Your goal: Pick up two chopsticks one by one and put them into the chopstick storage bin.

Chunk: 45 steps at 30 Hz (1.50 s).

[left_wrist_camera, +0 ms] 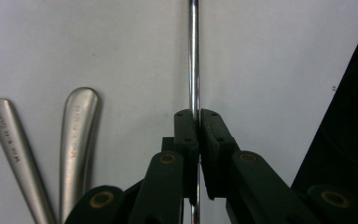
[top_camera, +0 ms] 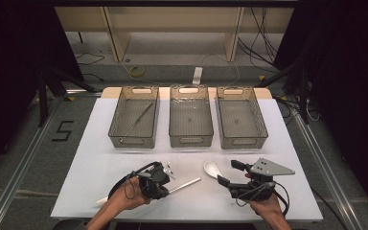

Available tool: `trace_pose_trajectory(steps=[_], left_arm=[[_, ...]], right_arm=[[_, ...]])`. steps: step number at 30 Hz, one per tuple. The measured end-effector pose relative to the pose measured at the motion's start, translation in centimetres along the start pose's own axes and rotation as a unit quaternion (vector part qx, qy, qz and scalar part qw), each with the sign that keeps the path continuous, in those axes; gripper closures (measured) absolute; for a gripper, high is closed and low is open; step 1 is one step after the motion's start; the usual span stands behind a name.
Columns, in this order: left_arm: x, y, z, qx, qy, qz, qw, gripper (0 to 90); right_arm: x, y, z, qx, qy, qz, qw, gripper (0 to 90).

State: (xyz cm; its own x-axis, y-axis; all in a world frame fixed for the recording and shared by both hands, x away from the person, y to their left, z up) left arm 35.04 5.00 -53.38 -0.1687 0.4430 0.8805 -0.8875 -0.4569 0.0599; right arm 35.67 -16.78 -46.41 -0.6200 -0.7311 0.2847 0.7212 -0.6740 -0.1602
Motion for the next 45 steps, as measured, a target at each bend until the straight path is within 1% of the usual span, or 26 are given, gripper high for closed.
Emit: trace_pose_trajectory(steps=[3,5,8,11,13,16,17,18,21,23,25,28,32,35,36,37,38,40,41,42,43,45], left_arm=[[0.6,-0.3,0.3,0.009,0.017,-0.005,0.9998,85.6],[0.9,-0.5,0.3,0.01,0.019,-0.005,0.9998,85.6],[1.4,-0.6,0.4,0.018,0.032,-0.01,0.9993,85.6],[2.1,-0.9,0.8,0.02,0.047,-0.003,0.9987,85.6],[2.6,-1.0,0.9,0.023,0.055,-0.006,0.9982,85.6],[3.4,-1.5,1.2,0.03,0.071,-0.002,0.997,85.6],[3.7,-1.6,1.3,0.035,0.077,-0.001,0.9964,85.6],[4.0,-1.8,1.3,0.034,0.08,-0.001,0.9962,85.6],[4.9,-2.4,1.7,0.044,0.098,0.005,0.9942,85.6],[5.6,-3.2,2.0,0.05,0.113,0.012,0.9922,85.6],[6.4,-4.3,2.4,0.061,0.129,0.025,0.9895,85.6],[7.7,-6.1,3.1,0.08,0.154,0.038,0.9842,85.6],[9.1,-8.3,3.9,0.093,0.177,0.059,0.978,85.6],[9.7,-9.7,4.4,0.101,0.188,0.073,0.9743,85.6],[9.8,-10.2,4.4,0.104,0.188,0.076,0.9737,85.6],[10.0,-10.7,4.6,0.108,0.196,0.087,0.9708,85.6],[10.1,-11.2,4.7,0.112,0.197,0.091,0.9697,85.6],[10.4,-12.4,4.8,0.122,0.205,0.1,0.9661,85.5],[10.5,-12.9,4.8,0.128,0.205,0.101,0.9652,85.6],[10.6,-13.5,4.9,0.131,0.207,0.107,0.9636,85.5],[10.7,-13.9,4.8,0.133,0.204,0.109,0.9637,85.6],[10.8,-14.9,4.9,0.14,0.208,0.119,0.9606,85.5]], right_arm=[[0.0,0.0,0.0,0.0,0.0,0.0,1.0,24.5],[0.0,0.0,0.0,-0.001,0.0,0.0,1.0,24.4],[0.0,0.0,0.0,-0.001,-0.001,0.0,1.0,24.5],[0.0,0.1,0.0,-0.001,0.001,-0.004,1.0,24.6],[0.1,0.2,0.1,-0.002,0.003,-0.005,1.0,24.6],[0.1,0.2,0.1,-0.003,0.003,-0.004,1.0,24.6],[0.1,0.2,0.1,-0.003,0.003,-0.004,1.0,24.6],[0.1,0.2,0.1,-0.003,0.003,-0.004,1.0,24.6],[0.1,0.2,0.1,-0.003,0.003,-0.005,1.0,24.6],[0.1,0.2,0.1,-0.003,0.002,-0.005,1.0,24.6],[0.1,0.3,0.0,-0.005,0.002,-0.006,1.0,24.6],[0.0,0.4,0.0,-0.004,0.002,-0.007,1.0,24.6],[0.0,0.4,0.0,-0.007,0.001,-0.009,0.9999,24.6],[0.1,0.5,0.0,-0.008,0.002,-0.01,0.9999,24.6],[0.1,0.5,0.0,-0.009,0.002,-0.01,0.9999,24.6],[0.1,0.5,0.0,-0.009,0.002,-0.01,0.9999,24.6],[0.1,0.5,0.0,-0.008,0.002,-0.01,0.9999,24.6],[0.1,0.5,0.0,-0.008,0.002,-0.01,0.9999,24.6],[0.1,0.5,0.0,-0.008,0.002,-0.01,0.9999,24.6],[0.1,0.5,0.0,-0.008,0.002,-0.01,0.9999,24.6],[0.1,0.5,0.0,-0.008,0.002,-0.01,0.9999,24.6],[0.1,0.5,0.0,-0.009,0.002,-0.01,0.9999,24.6]])
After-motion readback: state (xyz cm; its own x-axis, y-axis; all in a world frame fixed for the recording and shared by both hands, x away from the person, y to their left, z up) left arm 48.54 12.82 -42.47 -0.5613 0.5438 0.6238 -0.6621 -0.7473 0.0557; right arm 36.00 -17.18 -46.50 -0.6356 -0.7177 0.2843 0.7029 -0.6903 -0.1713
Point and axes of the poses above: each handheld gripper's, and its own axes: x roughly backward along the jaws, z roughly out of its top, y roughly to its right, the point moved 9 cm from there along -x, roughly forward along the jaws, and after that the axes turned 6 degrees about y, right-handed, at the moved point
